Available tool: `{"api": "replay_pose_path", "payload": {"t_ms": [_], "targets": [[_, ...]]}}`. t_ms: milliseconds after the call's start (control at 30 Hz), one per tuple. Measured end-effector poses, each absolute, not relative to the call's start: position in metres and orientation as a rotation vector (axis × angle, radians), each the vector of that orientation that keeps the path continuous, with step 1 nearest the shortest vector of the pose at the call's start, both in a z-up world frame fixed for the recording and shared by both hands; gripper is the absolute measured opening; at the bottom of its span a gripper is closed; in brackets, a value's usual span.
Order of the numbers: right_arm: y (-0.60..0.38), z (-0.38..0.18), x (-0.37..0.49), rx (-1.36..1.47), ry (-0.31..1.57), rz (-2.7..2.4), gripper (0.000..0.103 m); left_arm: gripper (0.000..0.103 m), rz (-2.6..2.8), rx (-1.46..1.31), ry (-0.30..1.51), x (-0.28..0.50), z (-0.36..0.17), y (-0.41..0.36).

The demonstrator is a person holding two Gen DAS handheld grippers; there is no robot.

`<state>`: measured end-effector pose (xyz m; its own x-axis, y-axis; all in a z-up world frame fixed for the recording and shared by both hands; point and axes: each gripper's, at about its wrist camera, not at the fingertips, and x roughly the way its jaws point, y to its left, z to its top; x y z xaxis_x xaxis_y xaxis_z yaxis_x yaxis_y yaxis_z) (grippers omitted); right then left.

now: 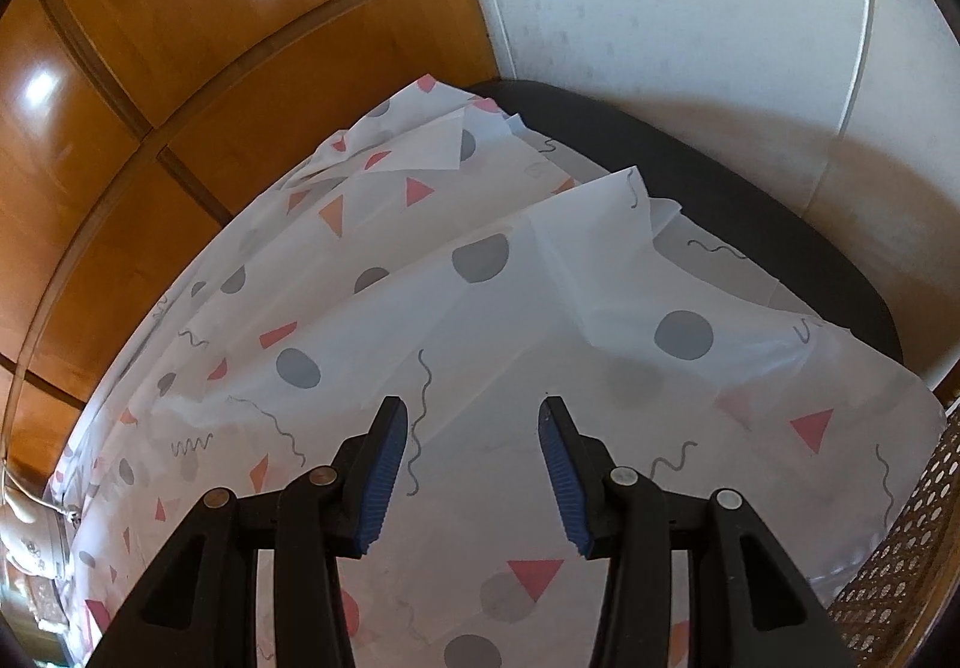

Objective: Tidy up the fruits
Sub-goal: 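Move the left tool back to the produce cluster, then grasp the cut log piece with the left gripper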

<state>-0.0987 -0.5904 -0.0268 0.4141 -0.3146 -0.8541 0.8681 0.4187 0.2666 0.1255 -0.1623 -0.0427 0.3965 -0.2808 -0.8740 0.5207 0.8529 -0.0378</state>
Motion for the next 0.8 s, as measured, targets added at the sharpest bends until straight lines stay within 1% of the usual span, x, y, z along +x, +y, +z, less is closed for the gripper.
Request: {"api": "replay_pose_path", "payload": {"t_ms": [33,267,300,333,367,433,500,633,800], "targets": [[-0.59,-0.027,-0.097,0.805,0.819,-0.851,0.046,0.072,-0.527,0.267,1.049,0.128,-0.043,-0.167],[-0.595,-0.027,-0.107,0.842,0.783,-0.905,0.046,0.071,-0.556,0.306,1.086,0.15,-0.055,-0.187],[-0.597,-0.027,-0.11,0.851,0.776,-0.922,0.047,0.068,-0.556,0.312,1.09,0.152,-0.057,-0.189],[-0.597,-0.028,-0.11,0.854,0.778,-0.928,0.047,0.061,-0.557,0.322,1.094,0.154,-0.06,-0.191],[-0.597,-0.029,-0.109,0.857,0.785,-0.926,0.047,0.058,-0.556,0.334,1.097,0.156,-0.063,-0.193],[-0.595,-0.03,-0.104,0.847,0.805,-0.908,0.047,0.045,-0.561,0.356,1.105,0.159,-0.07,-0.197],[-0.595,-0.03,-0.101,0.828,0.815,-0.903,0.047,0.036,-0.561,0.35,1.134,0.164,-0.08,-0.198],[-0.594,-0.031,-0.098,0.818,0.827,-0.899,0.047,0.036,-0.562,0.278,1.136,0.165,-0.082,-0.192],[-0.591,-0.031,-0.09,0.787,0.852,-0.878,0.047,0.036,-0.559,0.204,1.097,0.162,-0.068,-0.177]]}}
